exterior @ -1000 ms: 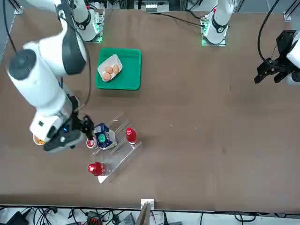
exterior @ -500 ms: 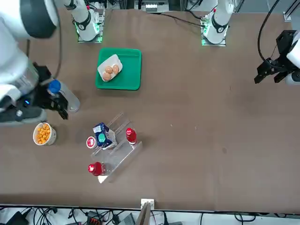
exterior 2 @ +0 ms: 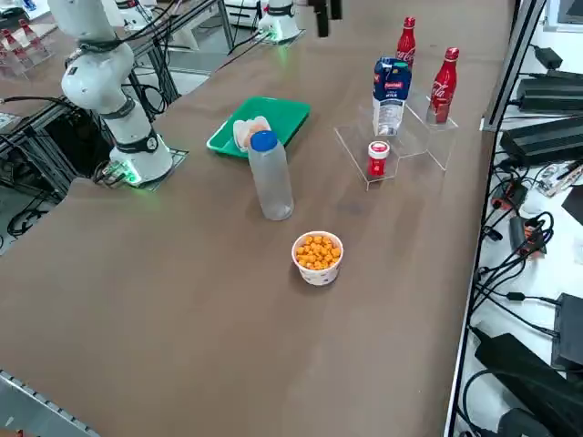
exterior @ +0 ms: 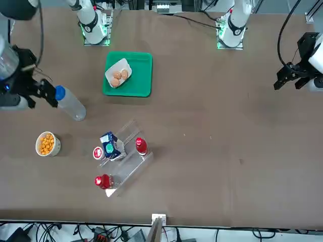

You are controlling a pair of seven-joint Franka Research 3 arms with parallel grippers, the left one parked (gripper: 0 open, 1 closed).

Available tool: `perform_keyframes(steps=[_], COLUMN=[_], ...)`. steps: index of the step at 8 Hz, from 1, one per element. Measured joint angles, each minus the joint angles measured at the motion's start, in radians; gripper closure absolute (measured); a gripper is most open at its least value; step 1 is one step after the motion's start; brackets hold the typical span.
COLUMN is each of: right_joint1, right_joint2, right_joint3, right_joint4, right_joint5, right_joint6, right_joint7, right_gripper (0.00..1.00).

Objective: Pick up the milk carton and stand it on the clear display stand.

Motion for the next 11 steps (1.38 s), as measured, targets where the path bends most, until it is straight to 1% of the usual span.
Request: perform_keyframes(steps=[2, 3, 4, 5, 7, 8, 11], right_joint1=[-0.034, -0.05, -0.067, -0.083, -0.123, -0.137, -0.14], right_joint2=[-0.135, -0.191, -0.232, -0.26, -0.286, -0.288, -0.285], right_joint3=[-0.002, -0.003, -0.003, -0.003, -0.003, -0.003, 0.006], right_joint4=[-0.179, -0.251, -0.297, -0.323, -0.338, -0.338, -0.338], right_joint5=[-0.003, -0.005, -0.006, -0.007, -0.009, -0.009, -0.009], right_joint6=[0.048, 0.064, 0.066, 0.06, 0.05, 0.05, 0.056], right_joint7=[0.0, 0.0, -0.001, -0.004, -0.053, -0.075, -0.085], right_gripper=[0.0, 0.0, 0.0, 0.0, 0.0, 0.0, 0.0])
